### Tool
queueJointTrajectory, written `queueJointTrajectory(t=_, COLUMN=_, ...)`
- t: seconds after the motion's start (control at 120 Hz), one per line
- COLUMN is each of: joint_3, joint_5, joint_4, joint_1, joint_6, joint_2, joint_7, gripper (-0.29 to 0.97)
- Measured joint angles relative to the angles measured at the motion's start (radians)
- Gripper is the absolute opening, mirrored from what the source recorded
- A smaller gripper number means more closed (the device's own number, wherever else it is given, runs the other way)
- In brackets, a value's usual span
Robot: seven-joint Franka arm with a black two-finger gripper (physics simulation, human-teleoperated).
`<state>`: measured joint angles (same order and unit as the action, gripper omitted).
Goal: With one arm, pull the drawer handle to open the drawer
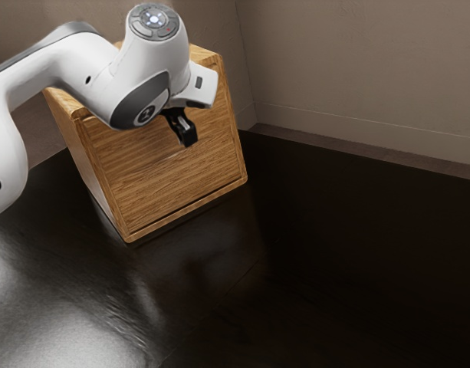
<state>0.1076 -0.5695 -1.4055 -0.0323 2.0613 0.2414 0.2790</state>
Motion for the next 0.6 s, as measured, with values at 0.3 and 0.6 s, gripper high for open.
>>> queueJointTrajectory(t=0.3, joint_3=0.001, joint_5=0.003, joint_4=-0.010, joint_1=0.007, joint_6=0.014, joint_2=-0.002, joint_7=-0.011, gripper=0.63)
queueJointTrajectory(t=0.6, joint_3=-0.001, joint_5=0.001, joint_4=-0.036, joint_1=0.040, joint_6=0.016, joint_2=-0.029, joint_7=-0.018, gripper=0.62)
